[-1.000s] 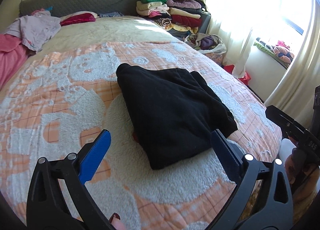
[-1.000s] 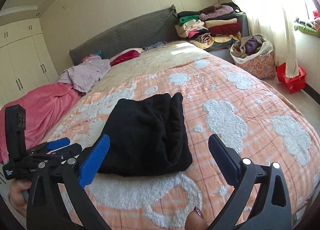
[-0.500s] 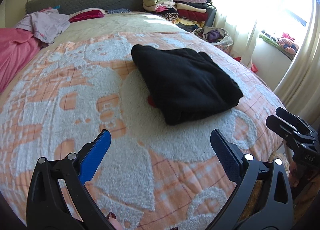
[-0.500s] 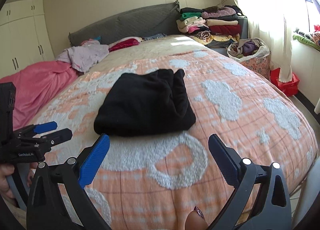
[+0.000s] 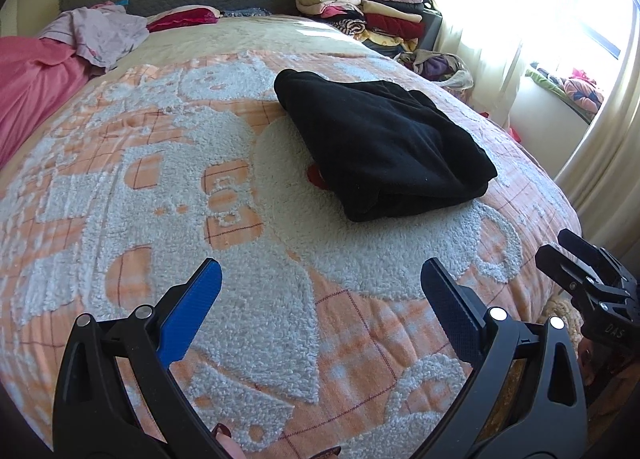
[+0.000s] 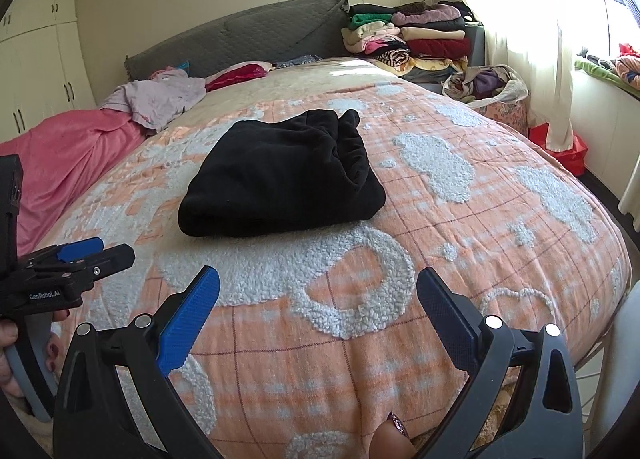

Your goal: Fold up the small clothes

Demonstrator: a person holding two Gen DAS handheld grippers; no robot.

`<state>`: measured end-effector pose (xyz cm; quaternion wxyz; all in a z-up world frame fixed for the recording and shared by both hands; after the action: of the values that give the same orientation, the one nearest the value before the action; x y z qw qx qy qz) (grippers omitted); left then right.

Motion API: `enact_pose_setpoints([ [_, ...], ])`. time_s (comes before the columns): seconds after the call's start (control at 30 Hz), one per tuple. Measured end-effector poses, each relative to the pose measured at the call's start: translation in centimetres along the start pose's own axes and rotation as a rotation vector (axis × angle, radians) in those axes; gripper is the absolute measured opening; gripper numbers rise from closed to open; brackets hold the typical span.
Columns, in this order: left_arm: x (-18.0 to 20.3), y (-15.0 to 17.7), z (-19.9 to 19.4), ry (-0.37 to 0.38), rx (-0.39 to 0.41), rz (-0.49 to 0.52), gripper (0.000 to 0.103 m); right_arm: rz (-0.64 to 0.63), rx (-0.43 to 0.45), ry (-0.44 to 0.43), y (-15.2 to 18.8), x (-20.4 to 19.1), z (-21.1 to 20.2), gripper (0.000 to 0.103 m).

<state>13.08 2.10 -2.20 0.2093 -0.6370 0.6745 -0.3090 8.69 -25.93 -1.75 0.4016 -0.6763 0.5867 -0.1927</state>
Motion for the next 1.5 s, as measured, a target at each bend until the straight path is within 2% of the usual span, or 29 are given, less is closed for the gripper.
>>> enact_pose_setpoints([
  [1.5, -0.09, -0.03, -0.62, -0.052, -0.007, 0.003, 0.093, 0.000, 0.009, 0.004, -0.29, -0.40, -0.63, 0.098],
])
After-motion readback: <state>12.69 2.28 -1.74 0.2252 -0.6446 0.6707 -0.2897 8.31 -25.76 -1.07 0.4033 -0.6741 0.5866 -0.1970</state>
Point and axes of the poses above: each gripper's, at about its wrist camera, not at the fingertips, and z roughly the way its jaws point, x to its right, y to its underside, the point moved 2 cm from there along z, roughly the way its jaws point, and after that the axes turned 2 degrees about z, right-handed, at the moved point
